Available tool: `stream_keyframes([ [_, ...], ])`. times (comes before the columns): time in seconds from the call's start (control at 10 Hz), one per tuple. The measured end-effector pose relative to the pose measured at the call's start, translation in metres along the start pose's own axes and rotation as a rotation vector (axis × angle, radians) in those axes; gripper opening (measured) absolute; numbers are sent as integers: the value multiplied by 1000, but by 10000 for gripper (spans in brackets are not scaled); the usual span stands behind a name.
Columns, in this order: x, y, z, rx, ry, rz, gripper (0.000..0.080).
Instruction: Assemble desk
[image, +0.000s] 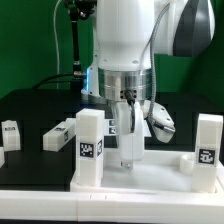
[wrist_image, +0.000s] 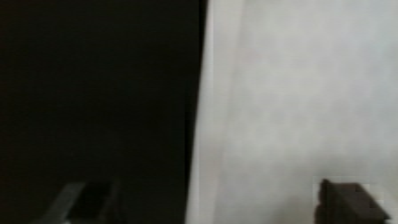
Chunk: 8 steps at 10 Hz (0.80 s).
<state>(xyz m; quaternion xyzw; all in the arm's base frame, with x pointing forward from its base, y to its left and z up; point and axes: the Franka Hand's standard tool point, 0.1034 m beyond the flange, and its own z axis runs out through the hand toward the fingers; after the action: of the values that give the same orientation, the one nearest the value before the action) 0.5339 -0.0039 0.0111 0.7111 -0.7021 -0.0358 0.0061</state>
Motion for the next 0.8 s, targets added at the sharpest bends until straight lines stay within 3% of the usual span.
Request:
stream_keyframes([
  [0.1,1,0,1,-1,0,-3,428],
  [0.3,0,1,1,-2,0,-6,79],
  [0.8,2,3,1,-4,-1,-2,73],
])
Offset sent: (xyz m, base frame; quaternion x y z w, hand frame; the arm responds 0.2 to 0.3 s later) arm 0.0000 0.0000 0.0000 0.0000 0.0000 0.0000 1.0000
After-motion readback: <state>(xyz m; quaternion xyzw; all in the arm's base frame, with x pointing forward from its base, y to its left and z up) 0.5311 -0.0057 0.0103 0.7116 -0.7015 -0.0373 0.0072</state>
